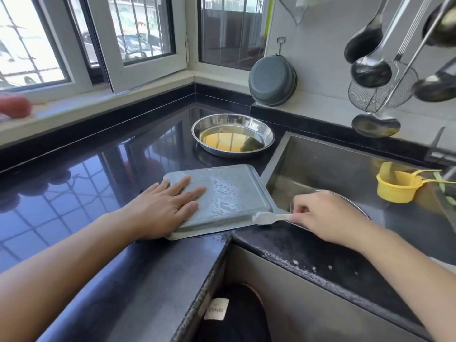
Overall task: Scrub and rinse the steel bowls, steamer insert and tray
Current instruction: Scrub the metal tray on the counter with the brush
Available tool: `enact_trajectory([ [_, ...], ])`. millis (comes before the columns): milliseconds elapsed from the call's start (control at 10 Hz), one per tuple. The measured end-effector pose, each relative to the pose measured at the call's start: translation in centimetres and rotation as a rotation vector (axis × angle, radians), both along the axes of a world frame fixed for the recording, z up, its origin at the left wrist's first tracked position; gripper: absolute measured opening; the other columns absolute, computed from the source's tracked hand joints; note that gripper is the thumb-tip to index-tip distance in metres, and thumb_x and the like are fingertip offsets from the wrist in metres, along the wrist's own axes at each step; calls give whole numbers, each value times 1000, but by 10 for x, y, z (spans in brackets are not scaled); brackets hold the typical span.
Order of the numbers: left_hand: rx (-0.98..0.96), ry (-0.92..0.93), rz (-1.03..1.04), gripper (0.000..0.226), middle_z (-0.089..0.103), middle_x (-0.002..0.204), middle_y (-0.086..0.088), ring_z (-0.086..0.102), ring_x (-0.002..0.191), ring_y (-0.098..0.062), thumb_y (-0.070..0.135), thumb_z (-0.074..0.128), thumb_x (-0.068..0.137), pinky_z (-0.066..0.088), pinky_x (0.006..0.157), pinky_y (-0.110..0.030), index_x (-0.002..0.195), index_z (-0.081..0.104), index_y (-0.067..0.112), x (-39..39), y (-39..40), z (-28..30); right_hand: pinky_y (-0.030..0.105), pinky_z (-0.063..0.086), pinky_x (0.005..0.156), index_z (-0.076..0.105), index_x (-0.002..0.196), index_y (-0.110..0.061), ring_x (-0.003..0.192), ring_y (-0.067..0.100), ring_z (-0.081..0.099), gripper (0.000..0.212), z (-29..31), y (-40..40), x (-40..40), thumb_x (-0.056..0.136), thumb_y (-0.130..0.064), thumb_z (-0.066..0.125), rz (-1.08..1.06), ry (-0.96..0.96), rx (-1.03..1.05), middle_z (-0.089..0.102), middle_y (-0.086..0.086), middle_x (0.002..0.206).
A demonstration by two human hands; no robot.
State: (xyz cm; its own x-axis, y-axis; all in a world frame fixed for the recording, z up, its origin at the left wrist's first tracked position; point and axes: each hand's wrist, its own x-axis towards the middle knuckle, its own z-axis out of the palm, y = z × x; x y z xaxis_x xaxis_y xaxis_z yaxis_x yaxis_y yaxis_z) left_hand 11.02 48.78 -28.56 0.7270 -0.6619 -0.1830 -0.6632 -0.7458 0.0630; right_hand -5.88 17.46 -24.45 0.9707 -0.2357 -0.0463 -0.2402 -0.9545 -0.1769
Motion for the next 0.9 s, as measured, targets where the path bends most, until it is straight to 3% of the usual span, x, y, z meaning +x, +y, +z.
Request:
enact_trajectory([
  [100,-6,15,1,53,-6,174,8,1,160,-31,64,8,104,3,126,-41,156,-1,62,1,1,4,35,51,69,65,69,-31,70,4,59,21,1,-34,-22,88,-37,69,-114,-37,43,65,-13,66],
  [200,-43,-20,0,57,20,170,8,17,156,-31,67,17,101,12,125,-43,156,27,54,4,-9,6,30,46,65,67,76,-36,69,4,57,17,8,-25,-27,92,-39,62,-107,-62,114,64,-16,69],
  [300,-261,-46,90,50,50,141,1,37,138,-29,58,37,96,26,120,-42,132,59,32,-1,-27,5,37,51,71,63,84,-39,77,12,60,18,12,5,-17,97,-46,53,-36,-33,58,64,-12,75],
  [400,-319,-212,13,28,61,110,-13,52,105,-40,24,42,102,42,101,-59,99,66,9,-13,-38,-13,39,53,72,63,89,-32,83,23,63,27,12,35,-2,100,-50,46,43,-5,-53,66,-7,83],
  [600,-328,-185,61,57,65,129,-19,55,127,-37,43,30,101,33,116,-56,125,65,5,-12,-36,-26,36,46,64,62,75,-28,71,25,57,40,26,40,29,103,-48,42,-26,79,-175,59,0,81],
  [700,-386,-217,74,60,63,134,-18,52,132,-37,45,28,101,30,119,-55,128,64,6,-10,-36,-29,36,43,59,51,65,-28,65,22,54,45,20,46,24,103,-51,42,23,120,-196,54,-4,72],
  [800,-465,-274,64,47,64,125,-18,47,126,-34,38,37,101,35,116,-53,120,65,6,-9,-36,-33,36,43,63,55,73,-28,74,28,55,42,23,44,14,103,-53,38,-13,136,-230,56,-4,77],
  [900,-598,-290,75,34,61,117,-12,33,118,-25,31,46,100,24,114,-38,115,65,6,-13,-38,-32,36,48,67,59,81,-26,77,30,57,41,24,45,9,104,-52,36,-50,127,-298,60,0,85],
])
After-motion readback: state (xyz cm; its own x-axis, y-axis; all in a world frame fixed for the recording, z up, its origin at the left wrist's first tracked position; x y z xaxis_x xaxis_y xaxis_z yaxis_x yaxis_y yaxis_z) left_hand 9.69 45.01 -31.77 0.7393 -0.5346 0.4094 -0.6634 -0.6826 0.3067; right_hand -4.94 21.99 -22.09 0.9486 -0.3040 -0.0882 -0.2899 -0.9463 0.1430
